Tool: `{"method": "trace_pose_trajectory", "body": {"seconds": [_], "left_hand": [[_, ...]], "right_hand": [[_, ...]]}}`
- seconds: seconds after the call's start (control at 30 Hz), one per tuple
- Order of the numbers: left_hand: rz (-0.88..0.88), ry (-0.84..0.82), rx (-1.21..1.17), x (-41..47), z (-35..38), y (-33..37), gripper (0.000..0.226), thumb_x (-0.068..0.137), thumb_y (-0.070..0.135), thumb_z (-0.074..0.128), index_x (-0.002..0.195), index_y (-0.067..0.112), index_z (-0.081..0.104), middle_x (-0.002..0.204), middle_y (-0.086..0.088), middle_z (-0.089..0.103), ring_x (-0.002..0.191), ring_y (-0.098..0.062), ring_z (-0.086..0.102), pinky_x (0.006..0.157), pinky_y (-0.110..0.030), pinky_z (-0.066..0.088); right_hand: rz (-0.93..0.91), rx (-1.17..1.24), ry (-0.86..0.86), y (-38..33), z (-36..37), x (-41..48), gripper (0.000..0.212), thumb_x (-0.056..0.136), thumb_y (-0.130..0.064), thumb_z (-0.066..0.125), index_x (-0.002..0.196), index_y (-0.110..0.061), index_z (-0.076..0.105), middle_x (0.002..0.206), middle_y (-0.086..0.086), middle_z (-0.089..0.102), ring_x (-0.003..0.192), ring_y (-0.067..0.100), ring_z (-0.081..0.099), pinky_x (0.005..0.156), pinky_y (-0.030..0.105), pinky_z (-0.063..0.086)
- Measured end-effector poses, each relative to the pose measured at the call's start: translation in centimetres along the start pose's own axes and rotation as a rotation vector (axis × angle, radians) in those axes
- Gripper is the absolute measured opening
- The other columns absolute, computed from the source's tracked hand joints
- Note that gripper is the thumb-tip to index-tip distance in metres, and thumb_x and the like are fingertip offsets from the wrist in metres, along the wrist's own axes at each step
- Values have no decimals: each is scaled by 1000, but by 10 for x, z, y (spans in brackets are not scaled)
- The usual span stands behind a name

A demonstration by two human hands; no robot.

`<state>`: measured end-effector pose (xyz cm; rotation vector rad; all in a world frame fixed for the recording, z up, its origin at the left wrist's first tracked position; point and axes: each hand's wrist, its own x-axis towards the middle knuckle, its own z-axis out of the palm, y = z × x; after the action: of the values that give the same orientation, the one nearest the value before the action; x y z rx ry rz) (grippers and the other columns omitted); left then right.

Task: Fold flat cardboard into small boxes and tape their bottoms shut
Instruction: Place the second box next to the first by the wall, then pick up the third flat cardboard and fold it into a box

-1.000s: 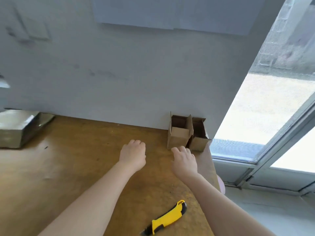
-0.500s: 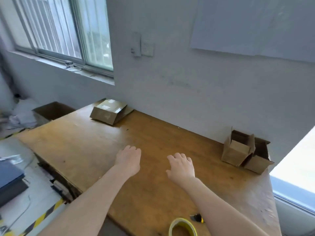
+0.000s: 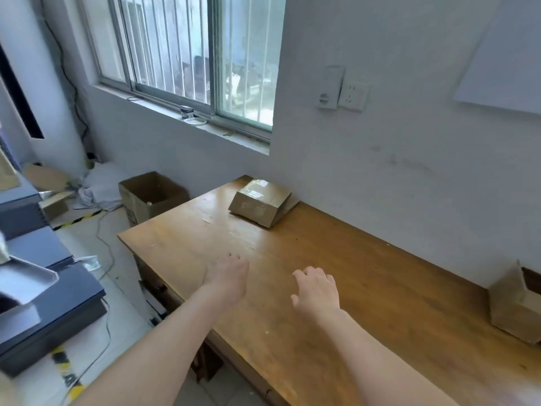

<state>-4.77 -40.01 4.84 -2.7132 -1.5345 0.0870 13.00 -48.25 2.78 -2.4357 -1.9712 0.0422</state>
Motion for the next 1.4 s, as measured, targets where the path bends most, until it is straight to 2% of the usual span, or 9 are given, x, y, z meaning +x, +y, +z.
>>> {"method": "trace_pose_trajectory", "body": {"seconds": [0.27,0.57,0.7,0.87,1.03,1.13,1.23,1.3,1.4], "left_hand": [[3,0,5,72,14,-78,23,94,16,51,117,17,54,116,-3,56,111,-22,49,86,-33,48],[-16,-24,0,191,33,-128,23,91,13,50,113,18,56,116,-4,57,114,-23,48,83,-33,43],[7,-46,-24,237,40,-144,23,91,14,49,113,19,56,115,-3,57,112,-23,49,82,-32,41],[33,-101,-88,301,58,-158,24,93,20,49,117,19,53,121,-3,54,115,-23,48,89,-33,42],[13,-168,-273,365,79,-159,39,95,30,51,129,16,39,131,-3,45,120,-25,44,89,-36,42],[-18,-218,-416,398,97,-157,69,96,32,52,150,11,15,153,-6,25,137,-27,30,103,-39,37],[-93,-291,-656,424,112,-155,80,97,30,51,153,10,-2,160,-8,12,145,-28,19,113,-41,25],[-146,-302,-782,436,121,-154,77,98,33,50,154,9,3,157,-11,23,143,-30,25,114,-42,27],[-237,-253,-909,445,130,-154,63,96,43,48,147,9,31,143,-15,44,130,-32,43,106,-45,37]], "right_hand": [[18,29,2,-49,10,92,44,91,-41,56,131,-23,49,127,2,55,117,22,48,95,35,40],[44,12,4,-56,14,224,44,92,-41,54,131,-22,49,126,3,55,116,22,49,95,36,42],[105,24,-31,-55,19,269,43,92,-41,54,131,-23,49,125,3,55,115,22,49,96,36,43],[261,103,-82,-49,37,321,47,92,-41,56,133,-21,48,124,3,56,113,22,50,94,35,44],[469,252,-136,-40,62,361,64,91,-46,57,144,-16,36,137,5,50,124,24,46,98,37,43],[596,389,-160,-35,75,380,79,90,-46,60,150,-13,22,148,7,40,134,27,39,105,39,39],[723,585,-185,-31,85,397,84,92,-44,58,154,-12,11,155,9,31,140,28,34,107,39,36],[783,688,-173,-30,92,405,77,95,-43,54,153,-12,14,155,8,33,139,27,36,107,38,37],[874,812,-96,-31,99,412,65,98,-41,48,151,-13,23,151,9,39,137,27,40,106,40,39]]}}
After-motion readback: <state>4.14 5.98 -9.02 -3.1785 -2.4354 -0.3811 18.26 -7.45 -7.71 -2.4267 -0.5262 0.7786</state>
